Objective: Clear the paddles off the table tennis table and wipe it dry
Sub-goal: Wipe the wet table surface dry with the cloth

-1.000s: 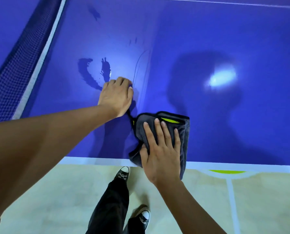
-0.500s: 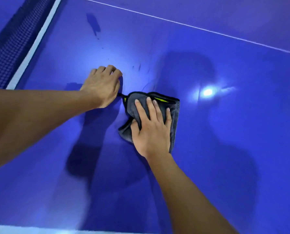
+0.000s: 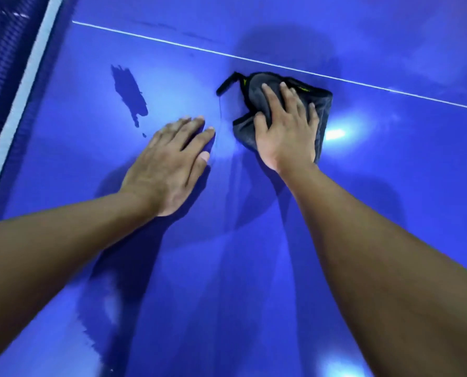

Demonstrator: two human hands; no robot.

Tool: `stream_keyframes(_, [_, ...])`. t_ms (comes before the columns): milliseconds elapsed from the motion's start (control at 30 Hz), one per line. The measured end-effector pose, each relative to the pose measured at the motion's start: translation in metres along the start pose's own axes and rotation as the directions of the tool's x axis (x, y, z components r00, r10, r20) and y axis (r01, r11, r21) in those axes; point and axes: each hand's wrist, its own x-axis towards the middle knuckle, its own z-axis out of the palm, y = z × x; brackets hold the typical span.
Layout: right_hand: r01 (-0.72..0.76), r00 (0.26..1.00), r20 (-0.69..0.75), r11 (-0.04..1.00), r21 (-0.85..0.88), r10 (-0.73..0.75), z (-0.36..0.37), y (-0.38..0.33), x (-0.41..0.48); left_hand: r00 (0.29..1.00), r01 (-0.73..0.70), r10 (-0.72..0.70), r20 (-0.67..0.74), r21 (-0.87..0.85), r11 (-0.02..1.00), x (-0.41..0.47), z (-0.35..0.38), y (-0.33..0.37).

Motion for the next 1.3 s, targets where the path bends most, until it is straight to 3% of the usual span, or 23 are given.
stream_keyframes(233, [-0.034,0.999,-0.010,0.999,-0.007,0.034,-0.001,0.003,0.089,1.000,0.023,-0.023,-0.005,-0.005,1.000,0.002,0.000,0.000])
stream_keyframes(533, [-0.013,0.998,0.059,1.000,-0.020,0.014,-0.007,0.004,0.084,1.000,0.000,-0.001,-0.029,-0.042,0.999,0.001,0.003,0.004])
stream_keyframes(733, [0.107,0.993,0.050,0.994,0.018,-0.108,-0.003,-0.022,-0.021,0.990,0.033,-0.052,-0.131,-0.143,0.989,-0.004,0.000,0.005])
stream_keyframes(867, [0.117,0.991,0.062,0.992,0.036,-0.119,-0.003,-0.042,-0.111,0.981,0.053,-0.084,-0.173,-0.177,0.983,-0.013,-0.007,0.012])
stream_keyframes(967, [0.101,0.993,0.052,0.993,0.053,-0.104,-0.002,-0.054,-0.176,0.946,0.142,-0.191,-0.263,-0.195,0.970,-0.038,-0.016,0.025])
stream_keyframes(1067, [0.085,0.993,0.070,0.994,0.075,-0.090,-0.004,-0.066,-0.228,0.856,0.211,-0.308,-0.416,-0.263,0.941,-0.114,-0.020,0.047])
stream_keyframes(1167, [0.111,0.993,0.033,0.991,0.080,-0.114,-0.004,-0.074,-0.282,0.871,0.231,-0.323,-0.371,-0.270,0.935,-0.228,-0.008,0.063])
stream_keyframes(1300, [0.163,0.986,0.010,0.983,0.088,-0.165,-0.004,-0.086,-0.370,0.859,0.392,-0.415,-0.301,-0.134,0.910,-0.351,0.004,0.077])
